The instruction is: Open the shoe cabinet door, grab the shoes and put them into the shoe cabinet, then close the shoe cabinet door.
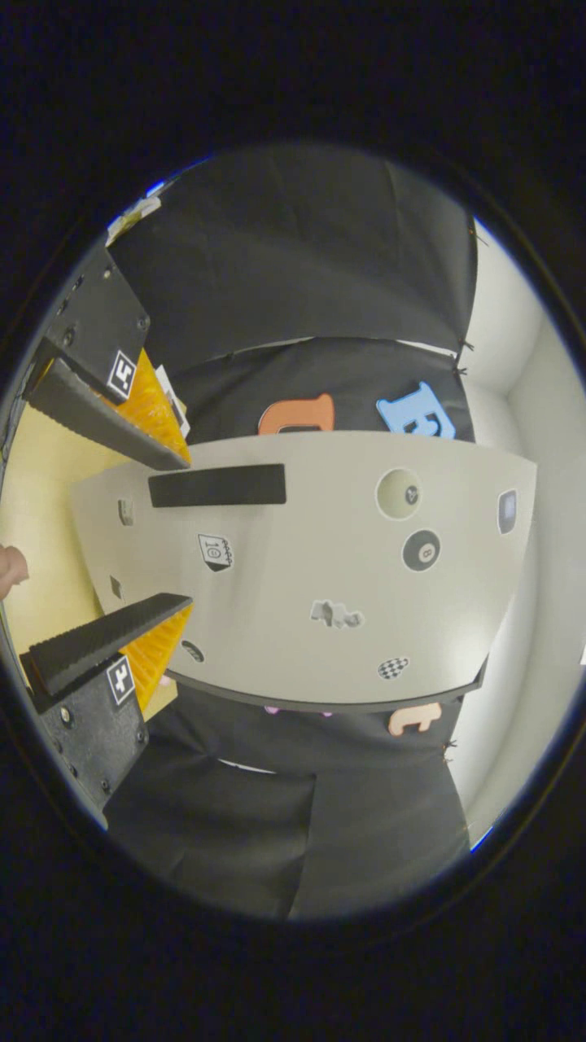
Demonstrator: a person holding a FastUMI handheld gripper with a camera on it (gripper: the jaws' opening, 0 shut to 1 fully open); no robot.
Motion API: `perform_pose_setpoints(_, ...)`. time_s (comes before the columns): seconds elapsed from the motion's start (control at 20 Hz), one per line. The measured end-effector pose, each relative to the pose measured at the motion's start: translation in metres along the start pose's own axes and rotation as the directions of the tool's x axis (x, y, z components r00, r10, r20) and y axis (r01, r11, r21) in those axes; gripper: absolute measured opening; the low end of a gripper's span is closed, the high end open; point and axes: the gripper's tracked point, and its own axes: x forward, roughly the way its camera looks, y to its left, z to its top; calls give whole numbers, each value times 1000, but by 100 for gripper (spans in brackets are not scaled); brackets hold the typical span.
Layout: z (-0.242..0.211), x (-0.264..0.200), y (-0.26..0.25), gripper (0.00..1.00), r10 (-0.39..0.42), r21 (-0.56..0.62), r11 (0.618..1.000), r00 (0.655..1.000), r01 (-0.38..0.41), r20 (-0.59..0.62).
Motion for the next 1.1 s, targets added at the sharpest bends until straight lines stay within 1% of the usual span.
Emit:
perform_pose_setpoints(0.2, 16, -19, -4, 99, 21, 7, 1000, 999, -21, 29)
perform_pose_setpoints(0.4, 26, -42, -30, 99, 33, 36, 999, 999, -34, 33)
perform_pose_setpoints(0.5, 28, -54, -43, 99, 45, 32, 998, 999, -46, 25)
perform_pose_setpoints(0.85, 41, -102, -104, 99, 46, 42, 998, 997, -48, 63)
perform_pose_setpoints(1.1, 45, -118, -160, 99, 9, 71, 997, 997, -15, 80)
